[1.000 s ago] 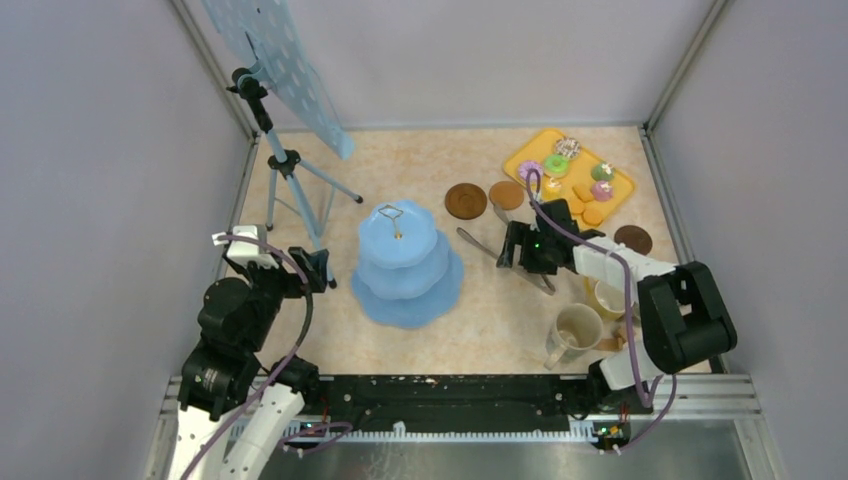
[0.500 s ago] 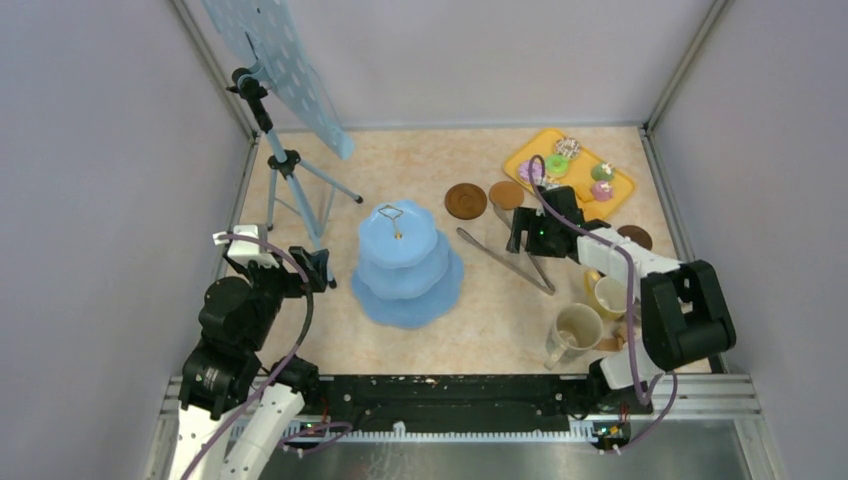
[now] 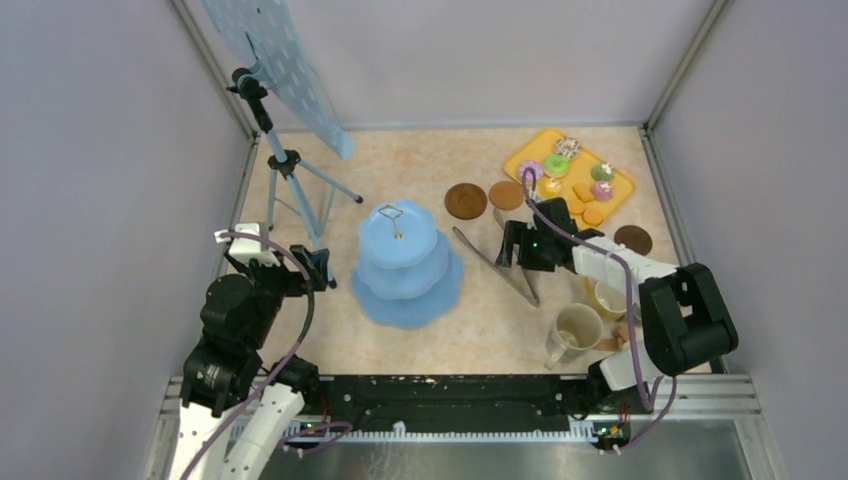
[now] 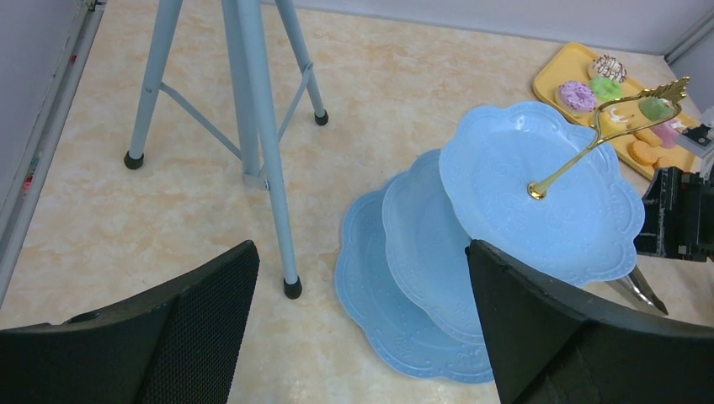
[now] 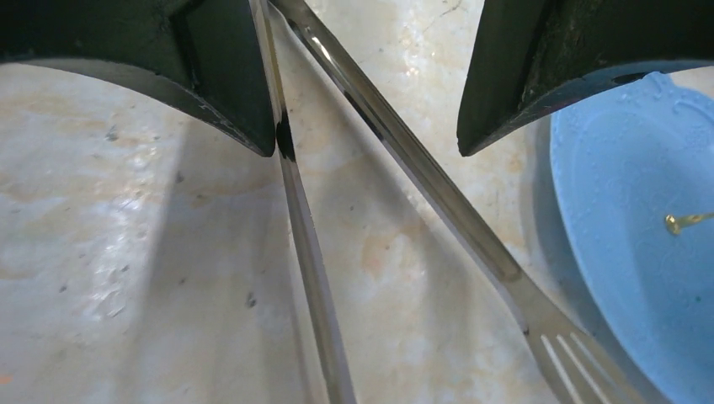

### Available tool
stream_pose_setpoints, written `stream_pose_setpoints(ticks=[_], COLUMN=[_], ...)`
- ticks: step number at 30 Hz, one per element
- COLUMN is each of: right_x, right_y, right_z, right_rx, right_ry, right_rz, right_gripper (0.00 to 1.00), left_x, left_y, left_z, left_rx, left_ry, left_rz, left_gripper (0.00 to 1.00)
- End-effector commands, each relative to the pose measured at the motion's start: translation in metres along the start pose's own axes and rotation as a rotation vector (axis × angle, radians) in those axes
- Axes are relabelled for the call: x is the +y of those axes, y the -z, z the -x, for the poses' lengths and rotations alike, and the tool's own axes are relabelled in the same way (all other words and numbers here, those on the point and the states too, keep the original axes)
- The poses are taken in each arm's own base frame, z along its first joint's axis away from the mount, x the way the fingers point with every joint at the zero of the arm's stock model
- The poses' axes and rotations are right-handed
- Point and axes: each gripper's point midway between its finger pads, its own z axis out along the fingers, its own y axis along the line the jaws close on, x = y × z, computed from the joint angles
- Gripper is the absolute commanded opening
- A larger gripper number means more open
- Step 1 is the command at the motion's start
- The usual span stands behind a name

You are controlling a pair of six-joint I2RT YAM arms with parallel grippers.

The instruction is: Serve the afternoon tea

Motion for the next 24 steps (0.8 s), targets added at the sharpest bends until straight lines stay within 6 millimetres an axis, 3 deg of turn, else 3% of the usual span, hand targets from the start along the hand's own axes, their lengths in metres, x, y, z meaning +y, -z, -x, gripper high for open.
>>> stream_pose_setpoints(ticks=[1, 10, 16, 24], right_x=[0.028, 0.036, 0.035, 0.037], right_y=[0.007, -0.008, -0.013, -0.025], right_z=[0.002, -0.01, -0.009, -0.01], right_rx=[-0.051, -0.127, -0.268, -0.419], right_ry=[-0.035, -0.008, 0.147, 0.212], right_rz=[0.095, -0.049, -0.216, -0.245], right_gripper=[0.78, 0.78, 0.89, 0.92], left_x=[-0.001, 0.0, 0.0, -0.002], left_y=[-0.005, -0.007, -0.008, -0.009], left_z=[0.003, 0.001, 0.001, 0.001], left_rx=[-0.008, 0.001, 0.004, 0.011], left_ry=[-0.003, -0.004, -0.006, -0.014], left_rz=[-0.002, 0.004, 0.003, -0.011], left_gripper=[0.99, 0.99, 0.99, 0.99])
